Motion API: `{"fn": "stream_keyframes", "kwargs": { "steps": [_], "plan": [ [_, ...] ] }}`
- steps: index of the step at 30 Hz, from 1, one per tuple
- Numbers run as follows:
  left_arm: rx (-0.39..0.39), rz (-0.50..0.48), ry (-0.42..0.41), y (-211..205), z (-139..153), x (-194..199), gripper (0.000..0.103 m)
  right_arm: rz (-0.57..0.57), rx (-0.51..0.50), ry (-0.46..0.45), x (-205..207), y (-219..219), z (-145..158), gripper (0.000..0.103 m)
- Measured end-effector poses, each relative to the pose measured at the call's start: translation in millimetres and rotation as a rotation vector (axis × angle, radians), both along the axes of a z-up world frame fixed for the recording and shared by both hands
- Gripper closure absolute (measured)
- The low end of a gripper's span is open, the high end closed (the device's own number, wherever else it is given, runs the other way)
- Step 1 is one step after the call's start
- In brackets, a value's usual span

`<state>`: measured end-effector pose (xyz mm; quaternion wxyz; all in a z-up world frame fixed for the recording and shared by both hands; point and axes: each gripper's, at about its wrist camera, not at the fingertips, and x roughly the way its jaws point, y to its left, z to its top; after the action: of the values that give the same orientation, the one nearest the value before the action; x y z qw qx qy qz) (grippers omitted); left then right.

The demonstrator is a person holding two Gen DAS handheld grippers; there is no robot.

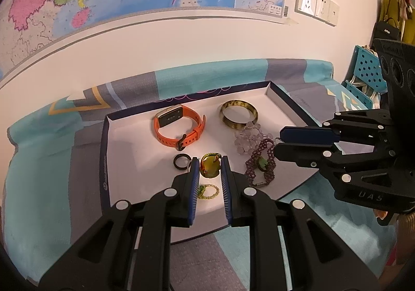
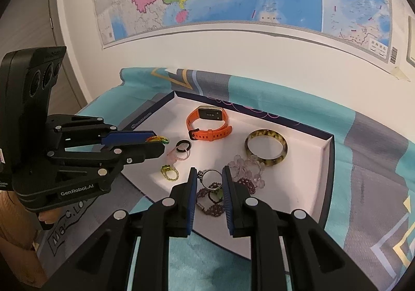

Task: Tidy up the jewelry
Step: 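Lower and release the silver ring from the right tool while the left tool releases the pendant in the box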

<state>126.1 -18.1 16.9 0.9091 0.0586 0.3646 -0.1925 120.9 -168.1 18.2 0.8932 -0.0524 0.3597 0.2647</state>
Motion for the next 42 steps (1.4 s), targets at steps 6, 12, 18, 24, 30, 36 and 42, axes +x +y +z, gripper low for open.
{"fn": "stream_keyframes", "kwargs": {
  "steps": [6,12,18,24,30,36,42],
  "plan": [
    [0.008,0.011,0.008,0.3,-3.0,7.5,0.086,0.003,-0.007,0.007,5.8,2.6,-3.2,0.086],
    [0.014,0.019,0.014,0.3,-4.7,13.6,0.086,0.001,-0.01,0.016,11.4,3.5,-5.1,0.086],
    [0.019,0.027,0.023,0.4,-7.8,19.2,0.086,-0.003,-0.014,0.027,15.4,3.4,-7.7,0.086],
    [0.02,0.03,0.043,1.3,-13.1,26.3,0.086,-0.002,-0.02,0.038,20.1,6.5,-11.5,0.086],
    [0.019,0.039,0.063,2.4,-17.7,32.1,0.086,-0.003,-0.027,0.048,27.5,10.6,-15.3,0.086],
    [0.036,0.039,0.075,-1.1,-22.7,36.8,0.086,-0.005,-0.04,0.069,34.3,15.2,-23.5,0.086],
    [0.039,0.053,0.11,0.2,-32.3,44.8,0.086,-0.024,-0.05,0.079,41.0,16.4,-29.0,0.086]
  ]
}}
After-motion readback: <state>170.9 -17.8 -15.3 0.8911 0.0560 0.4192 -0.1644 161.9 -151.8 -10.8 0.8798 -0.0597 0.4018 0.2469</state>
